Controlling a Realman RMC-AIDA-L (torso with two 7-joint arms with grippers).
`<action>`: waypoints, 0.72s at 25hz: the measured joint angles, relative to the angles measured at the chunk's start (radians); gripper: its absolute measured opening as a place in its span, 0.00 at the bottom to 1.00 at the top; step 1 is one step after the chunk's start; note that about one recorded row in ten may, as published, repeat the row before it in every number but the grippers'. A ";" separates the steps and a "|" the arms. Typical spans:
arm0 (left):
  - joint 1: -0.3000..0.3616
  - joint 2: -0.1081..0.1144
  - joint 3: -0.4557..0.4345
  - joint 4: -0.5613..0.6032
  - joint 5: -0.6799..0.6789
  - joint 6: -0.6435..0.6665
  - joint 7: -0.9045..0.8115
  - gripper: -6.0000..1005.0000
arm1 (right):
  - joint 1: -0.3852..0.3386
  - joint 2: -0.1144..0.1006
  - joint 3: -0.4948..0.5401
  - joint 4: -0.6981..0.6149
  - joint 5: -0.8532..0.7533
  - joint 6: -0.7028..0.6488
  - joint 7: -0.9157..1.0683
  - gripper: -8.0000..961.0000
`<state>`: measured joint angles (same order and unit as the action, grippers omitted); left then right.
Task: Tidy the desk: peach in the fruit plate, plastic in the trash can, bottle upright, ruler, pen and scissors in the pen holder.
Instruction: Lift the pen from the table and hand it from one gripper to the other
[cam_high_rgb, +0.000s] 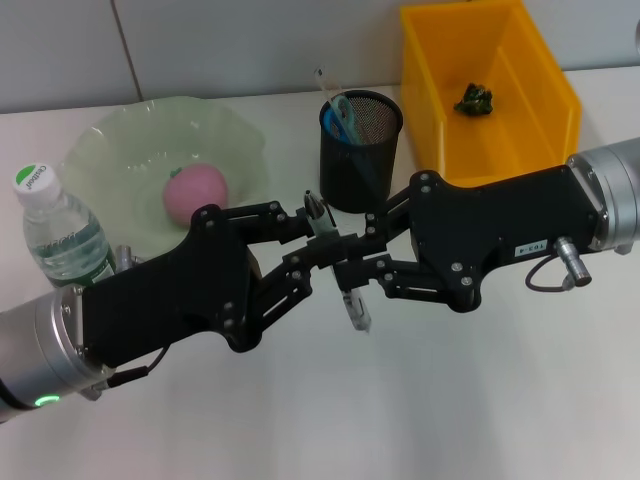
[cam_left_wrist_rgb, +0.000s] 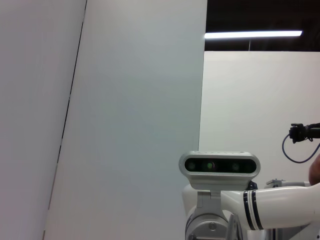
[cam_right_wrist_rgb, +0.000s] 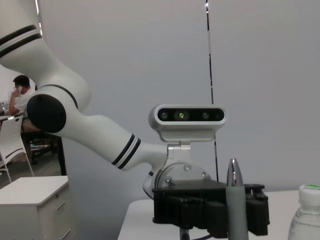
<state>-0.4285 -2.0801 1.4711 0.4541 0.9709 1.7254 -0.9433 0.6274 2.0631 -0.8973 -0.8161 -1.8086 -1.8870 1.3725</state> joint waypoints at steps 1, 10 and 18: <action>0.000 0.000 -0.001 0.000 0.000 -0.001 0.000 0.23 | 0.000 0.000 0.000 0.000 -0.002 0.000 0.000 0.15; -0.001 0.000 0.002 0.000 0.000 -0.010 0.000 0.21 | 0.001 0.000 0.000 0.000 -0.004 -0.001 0.001 0.15; -0.003 0.000 0.002 0.000 0.000 -0.010 0.000 0.16 | 0.003 -0.003 0.000 0.000 -0.005 -0.002 0.005 0.16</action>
<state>-0.4316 -2.0801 1.4728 0.4541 0.9714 1.7150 -0.9434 0.6306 2.0599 -0.8976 -0.8161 -1.8131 -1.8886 1.3774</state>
